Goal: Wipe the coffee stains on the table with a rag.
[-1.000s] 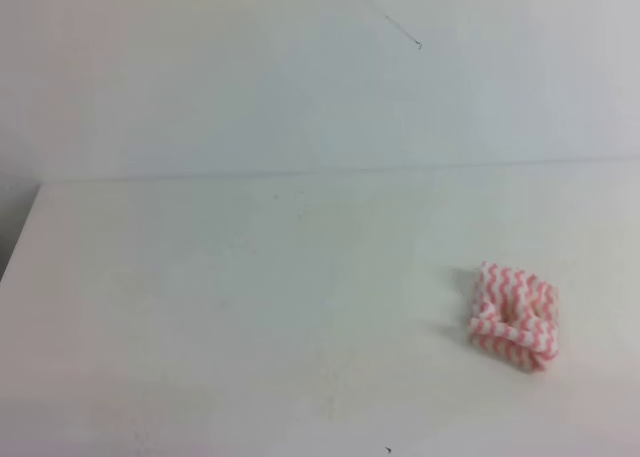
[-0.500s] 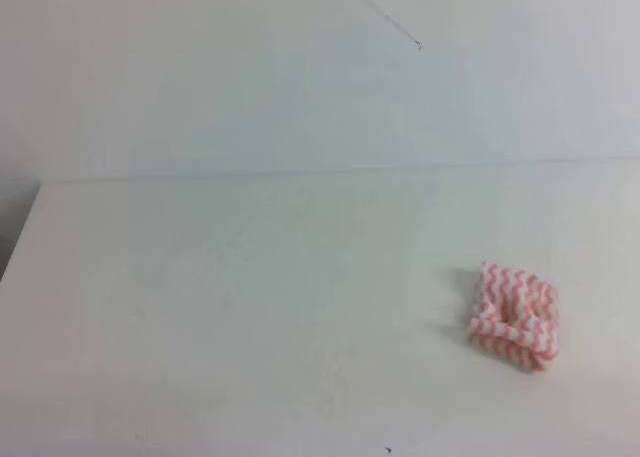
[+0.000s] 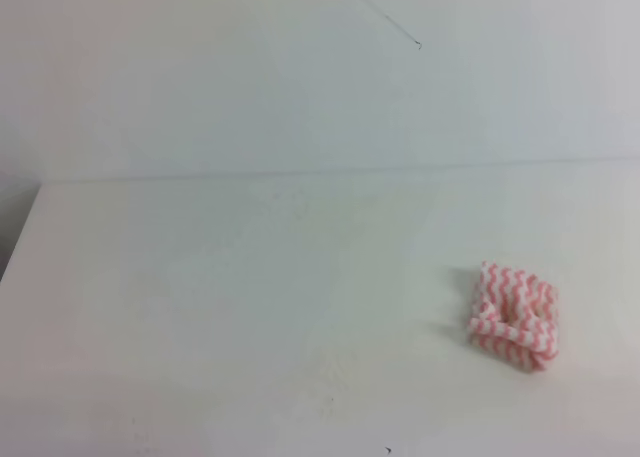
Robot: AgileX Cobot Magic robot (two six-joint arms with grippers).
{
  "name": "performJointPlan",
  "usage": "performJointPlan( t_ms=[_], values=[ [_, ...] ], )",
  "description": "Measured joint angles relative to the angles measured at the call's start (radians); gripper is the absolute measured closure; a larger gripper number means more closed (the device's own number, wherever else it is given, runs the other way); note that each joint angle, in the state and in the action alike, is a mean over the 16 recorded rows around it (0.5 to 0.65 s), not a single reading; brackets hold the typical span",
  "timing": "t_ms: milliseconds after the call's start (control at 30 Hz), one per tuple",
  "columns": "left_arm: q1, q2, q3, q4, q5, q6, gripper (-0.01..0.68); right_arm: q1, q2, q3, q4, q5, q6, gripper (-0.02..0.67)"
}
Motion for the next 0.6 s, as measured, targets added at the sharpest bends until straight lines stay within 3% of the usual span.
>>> performJointPlan(
  t_ms=[600],
  values=[
    [0.0, -0.003, 0.0, 0.0, -0.001, -0.001, 0.673, -0.001, -0.005, 0.007, 0.0, 0.0, 0.0, 0.652]
  ],
)
